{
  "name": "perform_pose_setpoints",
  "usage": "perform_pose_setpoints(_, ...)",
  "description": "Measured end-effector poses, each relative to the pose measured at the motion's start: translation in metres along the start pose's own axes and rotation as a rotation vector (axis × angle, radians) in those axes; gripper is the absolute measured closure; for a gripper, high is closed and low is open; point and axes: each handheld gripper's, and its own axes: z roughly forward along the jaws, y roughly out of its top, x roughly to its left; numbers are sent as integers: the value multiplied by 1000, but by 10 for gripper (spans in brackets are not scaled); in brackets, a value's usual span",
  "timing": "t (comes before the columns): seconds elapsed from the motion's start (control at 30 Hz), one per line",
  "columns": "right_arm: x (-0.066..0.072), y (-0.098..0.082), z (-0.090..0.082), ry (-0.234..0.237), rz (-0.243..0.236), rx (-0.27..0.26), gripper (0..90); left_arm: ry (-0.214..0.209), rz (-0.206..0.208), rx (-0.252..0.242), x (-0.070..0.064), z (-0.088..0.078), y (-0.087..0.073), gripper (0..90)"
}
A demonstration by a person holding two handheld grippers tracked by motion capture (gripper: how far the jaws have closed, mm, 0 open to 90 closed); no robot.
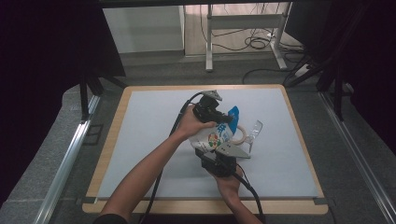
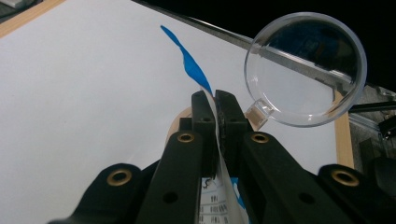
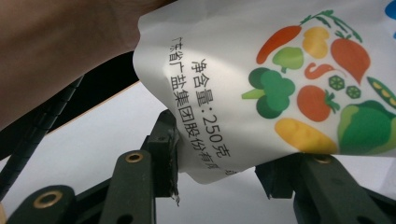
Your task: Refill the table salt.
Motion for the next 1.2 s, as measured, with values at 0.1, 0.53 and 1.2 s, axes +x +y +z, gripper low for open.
perform_pose_setpoints(0.1, 2, 0, 0, 2, -11, 3, 562, 0, -1, -2, -1, 0, 0, 882)
perform_pose_setpoints(0.53, -2, 1, -2, 31, 7, 3, 586, -9, -2, 5, 1, -1, 0, 884)
perform_pose_setpoints(1.2, -1, 5, -7, 45, 43, -39, 592, -33, 6, 44, 1, 0, 8, 888)
